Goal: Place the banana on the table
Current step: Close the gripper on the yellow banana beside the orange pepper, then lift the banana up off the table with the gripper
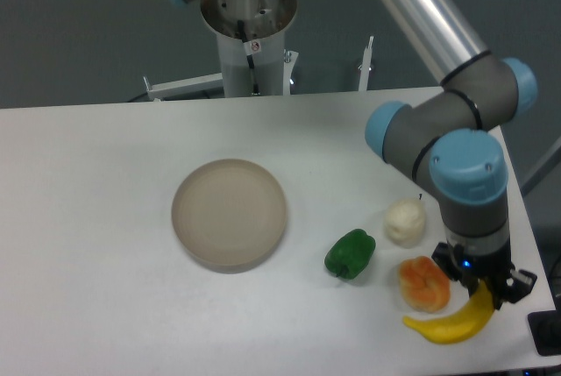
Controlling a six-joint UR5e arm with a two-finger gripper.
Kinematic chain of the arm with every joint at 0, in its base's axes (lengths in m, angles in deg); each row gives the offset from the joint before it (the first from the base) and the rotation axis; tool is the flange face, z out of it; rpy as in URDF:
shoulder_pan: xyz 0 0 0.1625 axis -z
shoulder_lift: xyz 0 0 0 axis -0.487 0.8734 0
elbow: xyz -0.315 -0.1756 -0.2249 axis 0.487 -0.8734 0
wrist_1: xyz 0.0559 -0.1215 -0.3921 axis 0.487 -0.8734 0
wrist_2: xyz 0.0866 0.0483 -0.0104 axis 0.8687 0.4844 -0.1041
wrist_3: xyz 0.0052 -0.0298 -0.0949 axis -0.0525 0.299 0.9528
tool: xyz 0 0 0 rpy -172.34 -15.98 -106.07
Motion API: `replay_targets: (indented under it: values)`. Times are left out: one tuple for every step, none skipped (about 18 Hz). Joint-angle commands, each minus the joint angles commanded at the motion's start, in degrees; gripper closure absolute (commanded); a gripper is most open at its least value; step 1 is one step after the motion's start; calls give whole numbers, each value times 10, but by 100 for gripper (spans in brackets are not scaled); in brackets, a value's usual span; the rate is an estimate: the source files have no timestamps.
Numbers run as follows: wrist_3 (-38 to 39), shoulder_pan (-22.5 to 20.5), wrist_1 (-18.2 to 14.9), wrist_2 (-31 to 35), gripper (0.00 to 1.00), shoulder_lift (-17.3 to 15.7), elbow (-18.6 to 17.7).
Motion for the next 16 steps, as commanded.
replay_targets:
  values:
    - [-8, -4, 0, -1, 74, -12, -16]
    - [-20, -10, 0, -2, 74, -25, -35]
    - [-34, -16, 0, -2, 74, -38, -53]
    - [-50, -24, 0, -2, 74, -51, -70]
    - [-67, -29, 0, -3, 74, -62, -86]
    - [-83, -36, 0, -2, 74, -73, -103]
    - [-101, -47, 1, -3, 74, -84, -120]
    - [-126, -57, 1, -7, 74, -94, -134]
    - [-154, -69, 1, -19, 74, -101, -152]
    - [-180, -84, 1, -33, 74, -113, -170]
    - [-201, -100, 1, -45, 74, -128, -187]
    - [-227, -112, 2, -53, 74, -141, -204]
    - [-251, -123, 2, -55, 74, -146, -221]
    - [-271, -128, 2, -55, 74, -155, -240]
    - [-284, -136, 3, -55, 74, -171, -264]
    - [-290, -141, 3, -55, 75, -180, -286]
